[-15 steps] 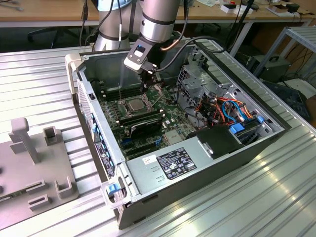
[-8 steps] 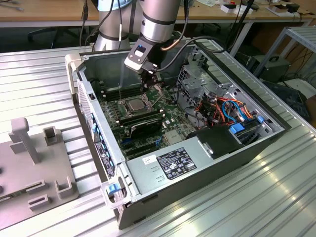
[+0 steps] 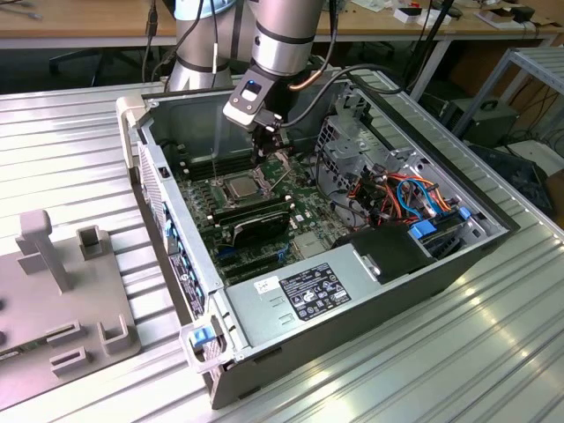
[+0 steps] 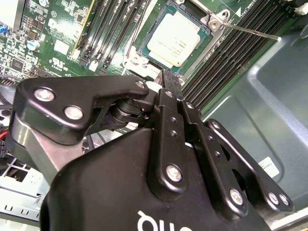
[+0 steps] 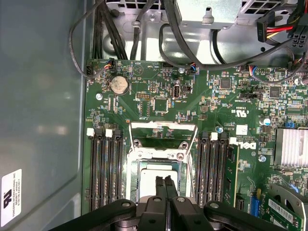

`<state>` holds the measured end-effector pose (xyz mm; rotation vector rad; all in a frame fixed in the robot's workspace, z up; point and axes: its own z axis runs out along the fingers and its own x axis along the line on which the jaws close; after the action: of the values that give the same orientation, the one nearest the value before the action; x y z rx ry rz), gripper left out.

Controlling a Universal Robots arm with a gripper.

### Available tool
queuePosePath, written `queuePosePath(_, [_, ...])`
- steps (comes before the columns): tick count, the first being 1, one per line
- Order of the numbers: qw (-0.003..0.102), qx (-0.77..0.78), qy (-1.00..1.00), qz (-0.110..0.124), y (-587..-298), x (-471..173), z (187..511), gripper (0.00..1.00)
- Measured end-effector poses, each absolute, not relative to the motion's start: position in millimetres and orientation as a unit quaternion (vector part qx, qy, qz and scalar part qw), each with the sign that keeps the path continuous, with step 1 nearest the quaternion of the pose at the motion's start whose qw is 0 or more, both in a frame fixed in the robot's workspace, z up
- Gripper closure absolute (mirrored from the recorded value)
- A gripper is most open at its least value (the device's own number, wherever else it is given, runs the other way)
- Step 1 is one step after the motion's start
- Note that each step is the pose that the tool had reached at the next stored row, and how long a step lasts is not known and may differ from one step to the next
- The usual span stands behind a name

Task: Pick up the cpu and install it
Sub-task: 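Close the cpu cover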

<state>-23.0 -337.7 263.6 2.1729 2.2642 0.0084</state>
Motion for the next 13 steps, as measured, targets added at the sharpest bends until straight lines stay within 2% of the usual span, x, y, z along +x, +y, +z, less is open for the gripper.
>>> queuePosePath(13, [0.002, 0.692, 0.721, 0.003, -338, -12, 264, 0.89])
